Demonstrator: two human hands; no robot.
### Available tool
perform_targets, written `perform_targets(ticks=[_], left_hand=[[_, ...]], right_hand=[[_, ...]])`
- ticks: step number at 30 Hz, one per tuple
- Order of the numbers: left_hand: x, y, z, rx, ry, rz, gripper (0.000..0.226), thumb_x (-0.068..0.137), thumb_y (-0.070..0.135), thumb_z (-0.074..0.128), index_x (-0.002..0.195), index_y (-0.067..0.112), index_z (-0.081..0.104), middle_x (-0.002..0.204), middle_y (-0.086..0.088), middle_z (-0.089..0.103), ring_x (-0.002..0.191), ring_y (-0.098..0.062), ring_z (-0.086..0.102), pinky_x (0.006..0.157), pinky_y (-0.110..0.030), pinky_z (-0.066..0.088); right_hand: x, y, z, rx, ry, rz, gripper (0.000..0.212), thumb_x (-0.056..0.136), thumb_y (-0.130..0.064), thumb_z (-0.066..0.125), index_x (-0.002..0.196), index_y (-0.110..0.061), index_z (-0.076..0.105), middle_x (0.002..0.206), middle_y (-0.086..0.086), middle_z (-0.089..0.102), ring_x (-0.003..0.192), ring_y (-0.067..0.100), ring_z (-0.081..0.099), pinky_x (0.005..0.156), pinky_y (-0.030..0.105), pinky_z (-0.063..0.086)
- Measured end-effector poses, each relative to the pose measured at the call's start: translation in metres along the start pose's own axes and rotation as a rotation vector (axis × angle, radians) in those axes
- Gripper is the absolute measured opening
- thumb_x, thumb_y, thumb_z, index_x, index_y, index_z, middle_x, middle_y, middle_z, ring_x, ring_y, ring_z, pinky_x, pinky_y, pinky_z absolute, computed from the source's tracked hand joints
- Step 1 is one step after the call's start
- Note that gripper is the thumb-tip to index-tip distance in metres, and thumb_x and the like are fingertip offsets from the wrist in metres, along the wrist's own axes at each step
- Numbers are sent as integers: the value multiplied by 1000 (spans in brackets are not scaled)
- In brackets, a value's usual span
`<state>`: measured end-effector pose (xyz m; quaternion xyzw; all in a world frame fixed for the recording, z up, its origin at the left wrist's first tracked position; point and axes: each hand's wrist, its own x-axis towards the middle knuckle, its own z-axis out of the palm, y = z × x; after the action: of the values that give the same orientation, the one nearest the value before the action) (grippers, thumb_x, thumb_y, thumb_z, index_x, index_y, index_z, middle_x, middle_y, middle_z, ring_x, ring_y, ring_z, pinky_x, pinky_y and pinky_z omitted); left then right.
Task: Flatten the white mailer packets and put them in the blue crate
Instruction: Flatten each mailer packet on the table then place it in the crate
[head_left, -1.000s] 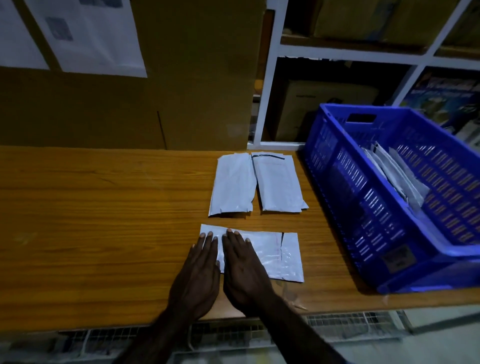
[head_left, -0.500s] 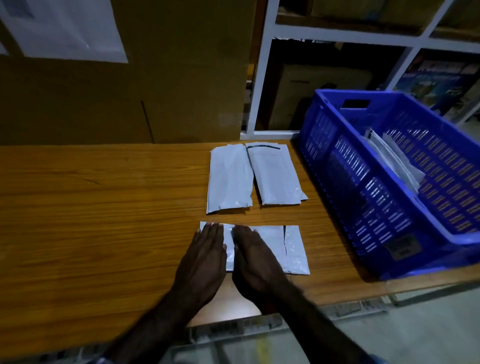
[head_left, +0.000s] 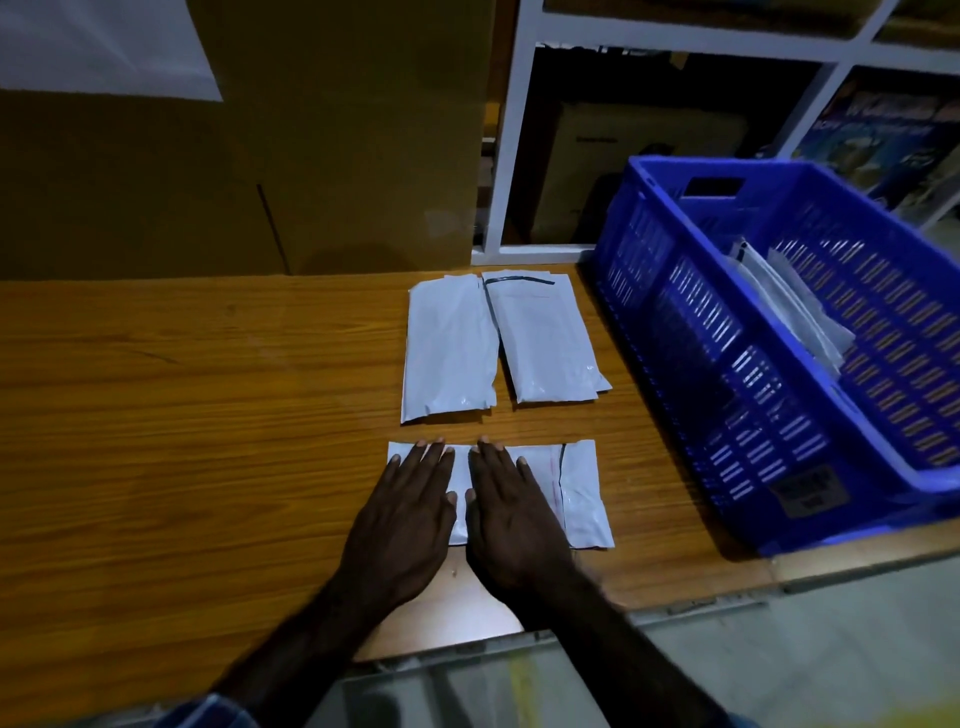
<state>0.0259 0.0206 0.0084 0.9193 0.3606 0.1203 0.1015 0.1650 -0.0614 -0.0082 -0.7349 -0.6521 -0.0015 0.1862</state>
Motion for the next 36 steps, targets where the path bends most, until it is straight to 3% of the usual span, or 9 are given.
perform_targets(ticks=[6, 8, 12, 17, 20, 27, 30, 34, 36], left_hand=[[1, 1, -2, 49, -25, -7, 65, 103, 43, 5, 147, 13, 42, 155, -5, 35, 145, -20, 29, 120, -38, 18], [3, 3, -7, 85, -24, -20, 62, 101, 40, 11, 144, 11, 47, 152, -7, 40, 142, -21, 35, 119, -40, 20], [12, 19, -13, 181, -17, 30, 55, 97, 32, 27, 132, 5, 59, 138, -11, 56, 131, -24, 50, 113, -42, 25], [12, 28, 0, 176, -57, 68, 58, 103, 34, 15, 140, 10, 52, 148, -9, 46, 141, -23, 37, 111, -48, 21], [9, 23, 5, 147, -21, 80, 53, 102, 35, 24, 145, 13, 44, 154, -6, 37, 146, -20, 27, 115, -47, 19], [12, 25, 4, 117, -31, 62, 54, 100, 38, 23, 143, 16, 49, 152, -2, 41, 144, -17, 30, 115, -44, 18], [16, 28, -2, 130, -57, 34, 57, 100, 41, 19, 145, 18, 45, 153, -1, 38, 144, -15, 26, 118, -42, 10], [29, 38, -10, 199, -67, 70, 54, 97, 36, 27, 132, 13, 60, 136, -5, 59, 131, -22, 50, 107, -53, 38], [30, 39, -6, 195, -91, 68, 54, 97, 37, 27, 130, 12, 62, 134, -6, 60, 130, -24, 52, 105, -55, 41]], right_hand=[[6, 1, -10, 64, -100, 0, 59, 106, -33, 14, 150, 2, 33, 160, 19, 22, 150, 31, 18, 120, 51, 22], [12, 5, -22, 76, -110, -10, 67, 105, -39, 9, 147, 4, 38, 156, 22, 31, 146, 35, 28, 117, 54, 27], [8, 18, -26, -38, 7, 29, 51, 104, -26, 29, 138, 6, 50, 146, 24, 46, 139, 37, 42, 115, 55, 31], [-7, 30, -18, -93, 49, -41, 50, 107, -23, 30, 146, 6, 37, 154, 23, 34, 147, 33, 27, 118, 54, 24], [-11, 30, -15, -81, 95, -36, 50, 107, -24, 35, 148, 5, 34, 157, 20, 30, 149, 28, 23, 119, 50, 24], [-8, 33, -14, -72, 63, -33, 50, 107, -24, 31, 147, 6, 36, 156, 23, 30, 147, 33, 26, 117, 54, 28], [-1, 36, -19, -60, 42, -45, 51, 104, -25, 33, 139, 9, 46, 147, 27, 42, 138, 39, 41, 108, 59, 38], [3, 44, -28, -94, 79, 44, 51, 104, -26, 30, 138, 6, 50, 146, 24, 46, 138, 37, 43, 115, 53, 31], [0, 47, -28, -120, 34, 82, 54, 105, -30, 25, 143, 3, 44, 151, 21, 40, 142, 34, 37, 118, 50, 25]])
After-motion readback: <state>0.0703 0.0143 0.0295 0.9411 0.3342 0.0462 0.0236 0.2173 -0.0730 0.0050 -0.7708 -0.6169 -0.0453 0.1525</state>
